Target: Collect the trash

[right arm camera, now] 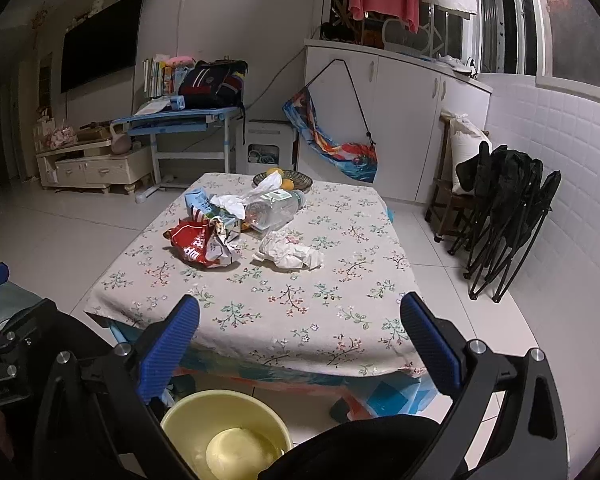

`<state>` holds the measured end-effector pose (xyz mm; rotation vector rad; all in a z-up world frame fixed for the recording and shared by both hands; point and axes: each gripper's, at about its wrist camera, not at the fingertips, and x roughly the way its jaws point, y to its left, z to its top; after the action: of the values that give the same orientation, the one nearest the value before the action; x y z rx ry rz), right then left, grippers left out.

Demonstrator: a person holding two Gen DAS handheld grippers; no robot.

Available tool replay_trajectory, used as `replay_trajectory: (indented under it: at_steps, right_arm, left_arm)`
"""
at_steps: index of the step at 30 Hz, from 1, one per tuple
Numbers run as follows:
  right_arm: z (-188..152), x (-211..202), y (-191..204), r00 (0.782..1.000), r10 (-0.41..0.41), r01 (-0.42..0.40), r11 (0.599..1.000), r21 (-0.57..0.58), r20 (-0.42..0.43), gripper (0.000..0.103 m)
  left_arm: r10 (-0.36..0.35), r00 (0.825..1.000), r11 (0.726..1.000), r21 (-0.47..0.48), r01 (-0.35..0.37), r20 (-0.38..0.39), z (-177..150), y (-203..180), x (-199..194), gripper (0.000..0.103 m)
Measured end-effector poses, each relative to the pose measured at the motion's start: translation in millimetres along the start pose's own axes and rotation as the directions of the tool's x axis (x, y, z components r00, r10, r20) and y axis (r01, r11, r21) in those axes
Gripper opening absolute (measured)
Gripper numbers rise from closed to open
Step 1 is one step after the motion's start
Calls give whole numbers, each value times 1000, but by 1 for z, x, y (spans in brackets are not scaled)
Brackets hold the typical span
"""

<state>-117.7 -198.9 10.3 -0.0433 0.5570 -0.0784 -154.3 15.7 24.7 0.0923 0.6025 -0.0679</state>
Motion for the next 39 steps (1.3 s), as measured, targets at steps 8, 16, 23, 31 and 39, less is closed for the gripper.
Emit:
replay_trajectory:
  at_steps: [8,16,23,31,39]
  right_arm:
    - [-1,-4,-7,1000,-2,2,1000,5,7,96]
    - [0,-5,-6,1000,-3,3,1000,-1,1,96]
    - [0,-6,-6,1000,3,-3,1000,-6,-3,96]
    - [1,-5,-4,1000,6,-6,1000,-5,-6,96]
    - [1,-5,-3,1000,7,-7,1000,-5,-8,96]
  left_arm:
    - [-4,1000,1000,-4,4,-2,2,-3,1,96]
    - [-6,1000,1000,-6,6,-3,2,-3,2,96]
    - [-5,1000,1000,-6,5,-2,1,-4,1,96]
    - [-5,1000,1000,-3,5,-2,3,-5,3,96]
    - [-6,1000,1000,-5,6,-2,3,-5,3,96]
